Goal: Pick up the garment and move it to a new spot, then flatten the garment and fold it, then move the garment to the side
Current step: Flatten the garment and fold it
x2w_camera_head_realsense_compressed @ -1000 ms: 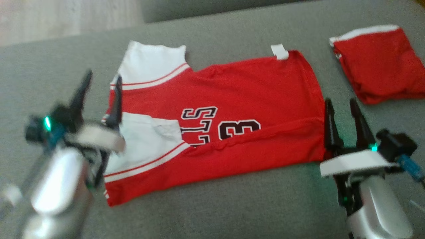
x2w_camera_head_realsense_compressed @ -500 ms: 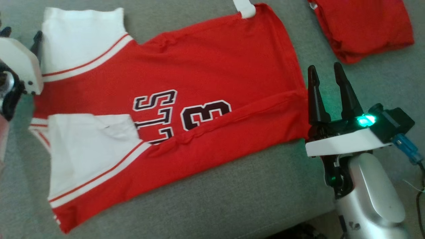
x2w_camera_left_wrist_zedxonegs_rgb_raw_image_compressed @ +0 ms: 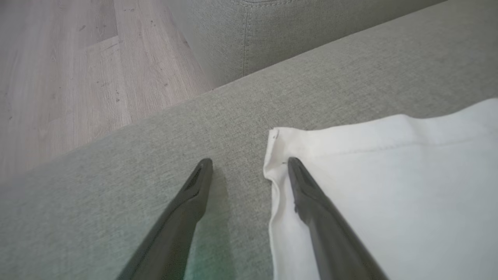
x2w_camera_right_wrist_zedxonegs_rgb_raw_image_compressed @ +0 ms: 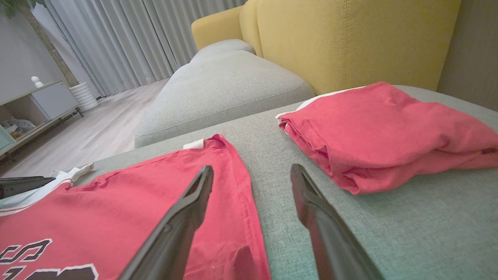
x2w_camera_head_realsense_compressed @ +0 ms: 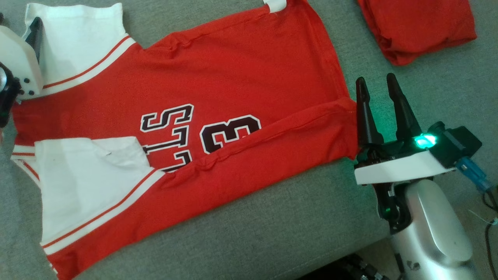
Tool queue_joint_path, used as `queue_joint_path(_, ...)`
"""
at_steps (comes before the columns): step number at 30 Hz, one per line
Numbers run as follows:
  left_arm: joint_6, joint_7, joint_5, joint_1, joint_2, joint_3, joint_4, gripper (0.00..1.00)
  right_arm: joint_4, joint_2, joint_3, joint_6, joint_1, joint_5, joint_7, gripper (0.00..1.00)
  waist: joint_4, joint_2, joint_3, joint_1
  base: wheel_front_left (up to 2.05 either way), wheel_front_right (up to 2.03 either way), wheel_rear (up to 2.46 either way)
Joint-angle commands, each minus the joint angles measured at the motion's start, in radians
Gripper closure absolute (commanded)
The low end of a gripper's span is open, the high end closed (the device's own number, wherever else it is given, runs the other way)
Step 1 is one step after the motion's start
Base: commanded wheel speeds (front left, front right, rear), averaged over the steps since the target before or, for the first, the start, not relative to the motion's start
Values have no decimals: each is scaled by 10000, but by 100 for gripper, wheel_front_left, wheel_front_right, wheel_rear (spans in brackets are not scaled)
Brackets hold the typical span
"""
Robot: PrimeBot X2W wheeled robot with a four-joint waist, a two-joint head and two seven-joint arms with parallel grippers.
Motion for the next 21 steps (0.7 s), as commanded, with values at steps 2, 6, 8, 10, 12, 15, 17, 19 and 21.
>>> queue_joint_path(2,19,-18,-308,-351,435,-3,-51,0,-259,-34,231,-7,-129,83,-106,0,-56,0,30,0,0,0,0)
queue_joint_path(6,18,282,-1019,-341,353,-21,199,0,-244,-34,261,-7,-156,94,-106,0,-140,0,52,0,0,0,0)
queue_joint_path(8,18,702,-1370,-265,291,-164,254,83,-241,-34,238,-7,-150,88,-106,0,-151,0,42,0,0,0,0)
queue_joint_path(10,18,920,-1575,-203,259,-278,174,100,-234,-34,216,-7,-141,75,-106,0,-144,0,27,0,0,0,0)
queue_joint_path(12,18,1062,-1987,-140,281,-329,31,100,-211,-34,145,-7,-131,32,-106,0,-98,0,-9,0,0,0,0)
queue_joint_path(15,18,722,-2233,-143,318,-305,-10,100,-170,-34,31,-7,-161,-103,-106,0,28,0,-131,0,0,0,0)
queue_joint_path(17,18,369,-2237,-144,289,-407,-86,100,-140,-34,-30,-7,-219,-275,-106,0,162,0,-250,0,0,0,0)
queue_joint_path(19,18,-160,-2216,-176,238,-466,-187,100,-80,-34,-112,-7,-310,-528,-106,0,333,0,-397,0,0,0,0)
queue_joint_path(21,18,-744,-2173,-202,143,-527,-320,100,13,-34,-226,-7,-422,-796,-106,0,541,0,-562,0,0,0,0)
